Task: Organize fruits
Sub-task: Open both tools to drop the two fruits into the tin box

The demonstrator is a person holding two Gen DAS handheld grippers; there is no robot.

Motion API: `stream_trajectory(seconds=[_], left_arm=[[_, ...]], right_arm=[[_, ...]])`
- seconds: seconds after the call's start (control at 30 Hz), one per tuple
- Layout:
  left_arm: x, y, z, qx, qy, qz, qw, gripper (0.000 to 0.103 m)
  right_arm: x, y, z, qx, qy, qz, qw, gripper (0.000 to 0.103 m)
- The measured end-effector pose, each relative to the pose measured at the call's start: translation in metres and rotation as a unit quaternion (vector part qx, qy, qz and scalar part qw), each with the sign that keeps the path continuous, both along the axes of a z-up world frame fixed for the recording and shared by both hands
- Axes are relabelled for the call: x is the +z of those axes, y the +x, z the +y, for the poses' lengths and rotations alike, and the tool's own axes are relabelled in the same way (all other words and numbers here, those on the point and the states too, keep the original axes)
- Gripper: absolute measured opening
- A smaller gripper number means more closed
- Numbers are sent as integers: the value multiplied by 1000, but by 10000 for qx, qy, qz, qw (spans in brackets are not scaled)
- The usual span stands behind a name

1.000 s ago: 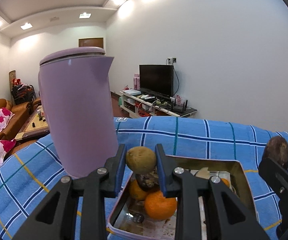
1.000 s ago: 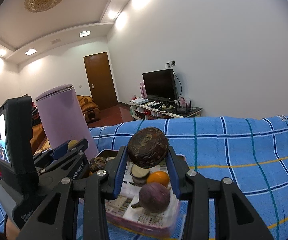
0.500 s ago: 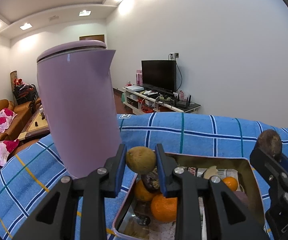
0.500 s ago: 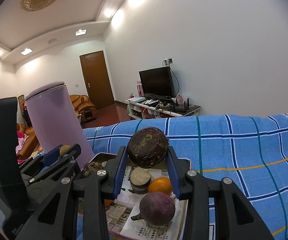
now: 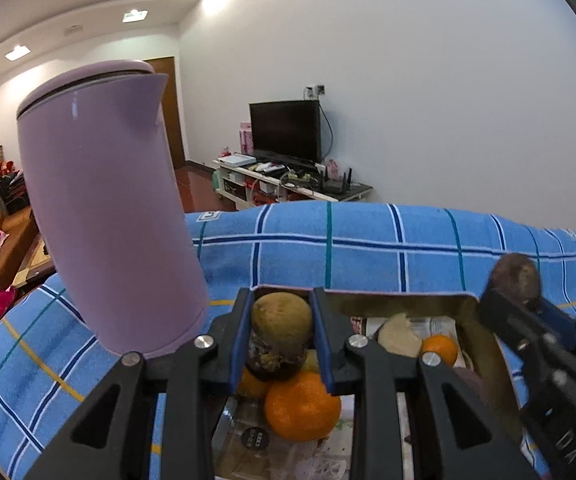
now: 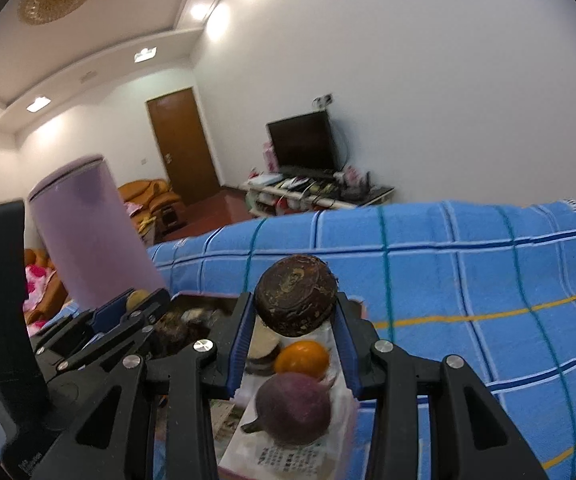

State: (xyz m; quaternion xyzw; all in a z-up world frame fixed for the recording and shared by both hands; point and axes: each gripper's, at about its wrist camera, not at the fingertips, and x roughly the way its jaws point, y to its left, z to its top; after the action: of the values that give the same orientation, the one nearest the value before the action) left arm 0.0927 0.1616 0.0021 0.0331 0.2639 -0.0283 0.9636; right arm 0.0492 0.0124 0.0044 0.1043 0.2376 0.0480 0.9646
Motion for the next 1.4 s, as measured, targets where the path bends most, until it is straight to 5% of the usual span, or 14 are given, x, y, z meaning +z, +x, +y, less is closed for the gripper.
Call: stream_trajectory(seconds=[0.37,0.57,0.93,1.1,1.17,1.27,1.4], left_arm=[[-13,-1,-4,126,808,252,9963,30],[-15,-5,0,173,797,242,9964,30],[-16,-4,0,3,772,202,9968,31],[-18,-2,1,16,614,255,9978,54],[-16,-3,0,3,541,173,9984,71],[-11,-8,1,46,332,15,9994,99],[-7,-13,0,107,320,-204,9992,102]], right_arm=[[-13,12,17,478,-121,477,9976,41],[-25,21,23,591,-261,802,9947,42],[-24,14,23,831,-530,719,9925,42],[-14,1,10,786,-307,351,9958,55],[-11,-5,0,588,-102,157,9981,71],[-6,-16,-13,255,155,-148,9994,72],[-6,-22,-25,-391,225,-356,9983,79]])
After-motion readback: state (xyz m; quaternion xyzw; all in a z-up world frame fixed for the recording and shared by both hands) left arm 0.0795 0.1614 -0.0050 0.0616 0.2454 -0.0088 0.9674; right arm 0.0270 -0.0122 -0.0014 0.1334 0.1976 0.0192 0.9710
